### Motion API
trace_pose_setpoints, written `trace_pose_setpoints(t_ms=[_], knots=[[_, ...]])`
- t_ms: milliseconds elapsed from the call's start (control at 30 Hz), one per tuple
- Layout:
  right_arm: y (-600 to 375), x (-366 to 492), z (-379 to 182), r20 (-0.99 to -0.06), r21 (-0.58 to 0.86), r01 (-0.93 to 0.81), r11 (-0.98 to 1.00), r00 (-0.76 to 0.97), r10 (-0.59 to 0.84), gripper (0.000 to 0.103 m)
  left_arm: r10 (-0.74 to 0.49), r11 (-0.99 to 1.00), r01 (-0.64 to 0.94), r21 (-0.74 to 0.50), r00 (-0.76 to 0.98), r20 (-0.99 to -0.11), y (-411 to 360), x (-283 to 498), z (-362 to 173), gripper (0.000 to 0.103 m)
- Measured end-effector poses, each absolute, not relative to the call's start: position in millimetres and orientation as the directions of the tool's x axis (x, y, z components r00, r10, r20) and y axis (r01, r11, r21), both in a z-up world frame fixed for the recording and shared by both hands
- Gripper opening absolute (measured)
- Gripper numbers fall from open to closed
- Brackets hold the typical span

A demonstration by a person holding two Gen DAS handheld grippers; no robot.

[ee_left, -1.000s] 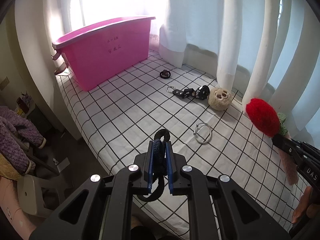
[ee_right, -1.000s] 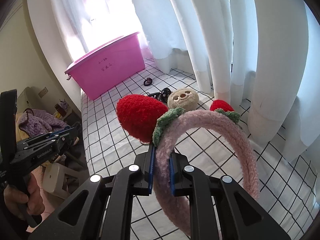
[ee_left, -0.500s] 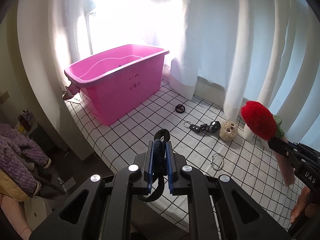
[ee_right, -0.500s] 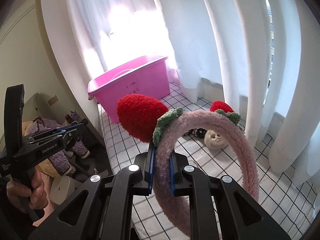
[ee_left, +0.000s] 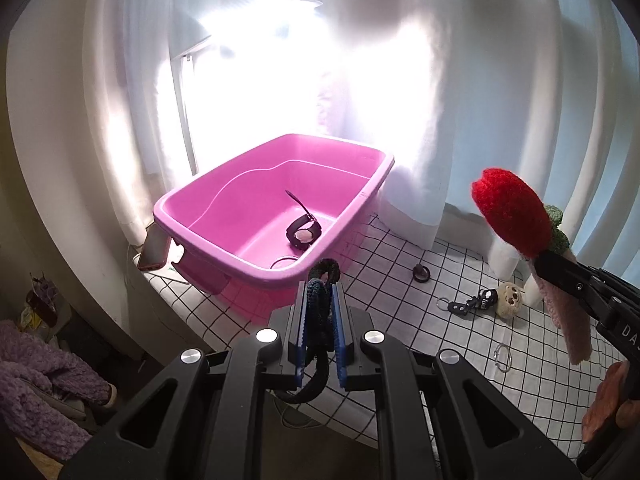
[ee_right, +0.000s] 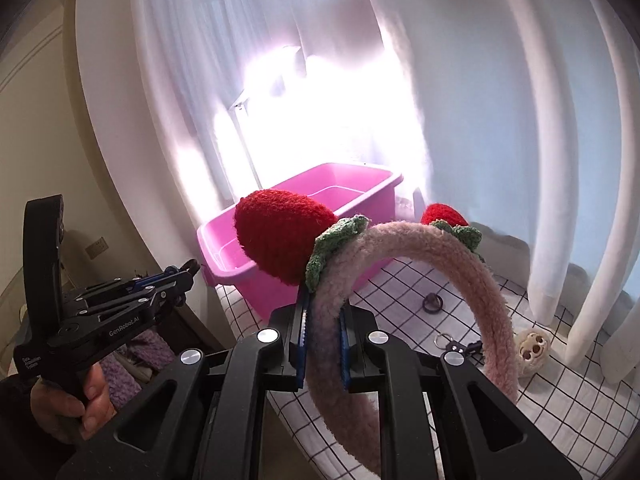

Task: Organize jewelry
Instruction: 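Lift and carry the cord and headband with both tools over the pink tub, then open left tool dropping the cord while right tool releases the headband into tub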

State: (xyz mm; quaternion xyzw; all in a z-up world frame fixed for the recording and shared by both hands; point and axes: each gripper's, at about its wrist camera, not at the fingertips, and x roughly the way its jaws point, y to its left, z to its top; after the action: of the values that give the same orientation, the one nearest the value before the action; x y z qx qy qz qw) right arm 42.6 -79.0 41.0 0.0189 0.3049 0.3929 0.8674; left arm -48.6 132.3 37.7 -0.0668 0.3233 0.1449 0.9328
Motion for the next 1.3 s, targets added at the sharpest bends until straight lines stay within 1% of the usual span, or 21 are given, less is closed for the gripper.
trace_pose_setpoints(t_ms=[133,300,433,567,700,833,900,967,1067,1200,1300], knots=[[-46,52,58,-0.503,0.259,-0.694,0.672,0.497,0.707,0.012,0.224,0.945,-0.322,-0.053,0.759,-0.611,164,-34,47,0.012],[-16,75,77,-0.451,0.229,-0.744,0.627,0.490,0.746,0.012,0.267,0.927,-0.370,-0.058,0.761,-0.592,192,-14,58,0.012],[10,104,85,-0.422,0.241,-0.781,0.576,0.450,0.787,0.012,0.313,0.907,-0.419,-0.040,0.737,-0.599,215,0,65,0.012],[44,125,92,-0.414,0.232,-0.820,0.524,0.404,0.816,0.012,0.358,0.882,-0.470,-0.032,0.714,-0.602,237,12,69,0.012],[74,144,92,-0.419,0.254,-0.826,0.503,0.375,0.827,0.012,0.357,0.875,-0.482,-0.034,0.693,-0.626,256,27,66,0.012],[103,156,84,-0.442,0.237,-0.823,0.516,0.382,0.812,0.012,0.346,0.884,-0.467,-0.025,0.688,-0.638,277,47,58,0.012],[115,164,78,-0.463,0.247,-0.805,0.540,0.391,0.795,0.012,0.317,0.893,-0.448,-0.033,0.680,-0.661,288,60,52,0.012],[125,172,72,-0.479,0.251,-0.792,0.556,0.398,0.782,0.012,0.305,0.905,-0.425,-0.021,0.682,-0.664,295,71,48,0.012],[139,181,65,-0.518,0.235,-0.777,0.584,0.409,0.752,0.012,0.271,0.921,-0.389,-0.022,0.681,-0.680,303,88,42,0.012],[155,192,61,-0.545,0.213,-0.762,0.611,0.426,0.722,0.012,0.231,0.936,-0.351,-0.034,0.682,-0.694,311,107,32,0.012],[163,198,56,-0.567,0.208,-0.748,0.631,0.433,0.700,0.012,0.203,0.943,-0.330,-0.039,0.664,-0.720,316,120,23,0.012]])
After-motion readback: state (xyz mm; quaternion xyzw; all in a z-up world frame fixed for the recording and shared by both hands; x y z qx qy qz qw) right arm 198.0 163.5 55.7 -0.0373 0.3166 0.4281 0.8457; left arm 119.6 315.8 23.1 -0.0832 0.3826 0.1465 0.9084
